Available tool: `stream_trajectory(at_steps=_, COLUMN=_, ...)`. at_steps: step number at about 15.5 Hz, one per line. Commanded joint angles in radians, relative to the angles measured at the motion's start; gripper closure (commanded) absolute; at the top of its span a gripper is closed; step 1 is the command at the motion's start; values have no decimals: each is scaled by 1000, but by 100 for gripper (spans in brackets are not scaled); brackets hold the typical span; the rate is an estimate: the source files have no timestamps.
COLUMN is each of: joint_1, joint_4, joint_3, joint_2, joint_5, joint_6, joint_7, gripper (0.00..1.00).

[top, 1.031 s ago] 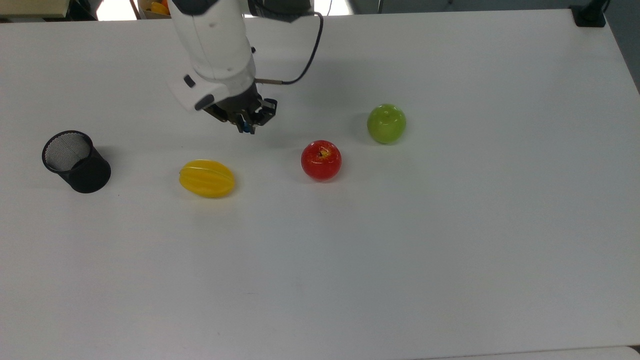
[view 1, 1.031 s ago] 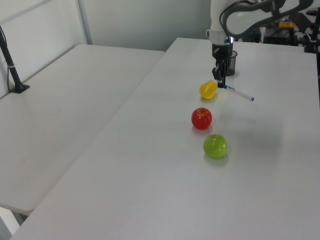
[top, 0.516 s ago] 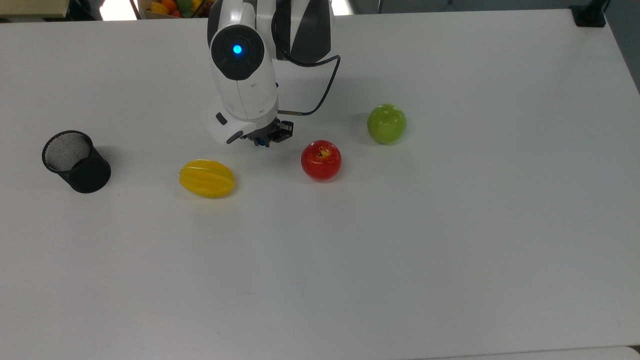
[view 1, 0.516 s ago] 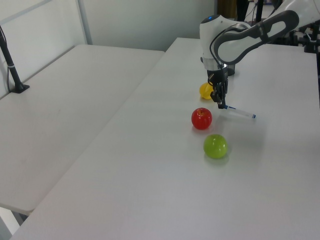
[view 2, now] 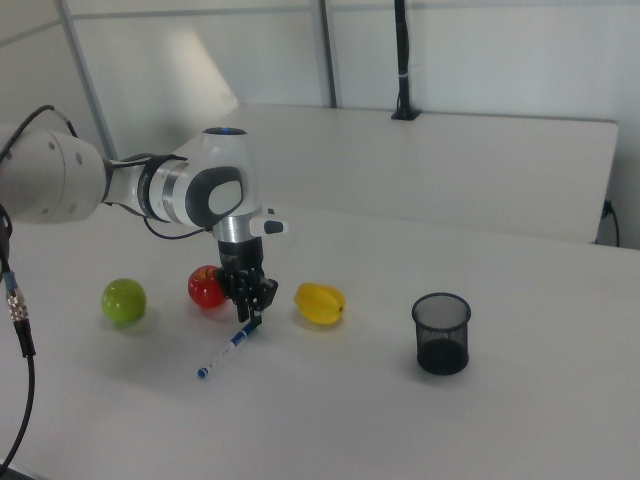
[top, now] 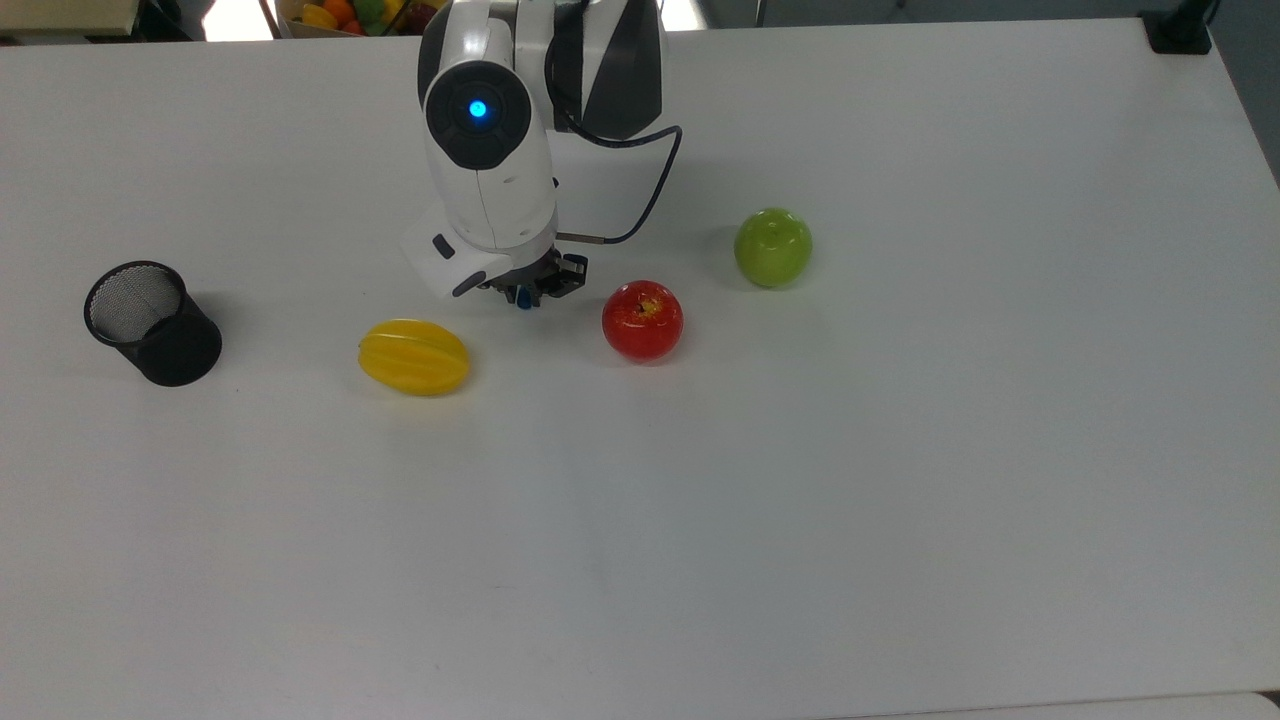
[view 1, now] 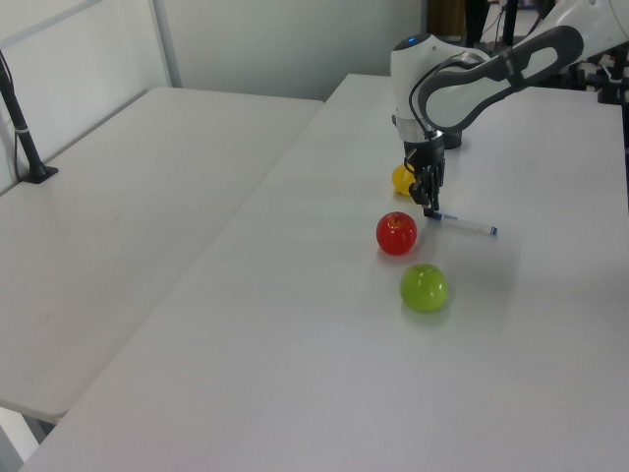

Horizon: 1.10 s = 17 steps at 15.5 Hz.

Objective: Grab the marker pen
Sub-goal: 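Open the gripper to release the marker and lift away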

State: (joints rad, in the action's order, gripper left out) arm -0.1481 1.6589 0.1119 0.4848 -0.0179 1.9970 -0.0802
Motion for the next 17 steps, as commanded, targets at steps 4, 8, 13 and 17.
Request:
stream_trajectory(at_steps=4, joint_1=-4, joint_4=-4, joint_3=-4, joint_2=-5, joint_5=38, joint_6=19, joint_7=-47, gripper=16)
stream_trajectory(at_steps=8, joint_1=25, joint_4=-2, joint_3=-20, joint_2=-63, joint_5=49, joint_6=17, joint_7=-72, gripper=0)
stream_trajectory(at_steps=13, joint_1=172, joint_4=31, joint_3=-121, joint_2=-222, joint_5=50, joint_6=-18, joint_7=-72, gripper=0)
stream_trajectory(at_steps=17, joint_1=217, joint_4=36, joint_3=-123, joint_2=-334, joint_5=49, joint_6=-174, joint_7=-55, gripper=0)
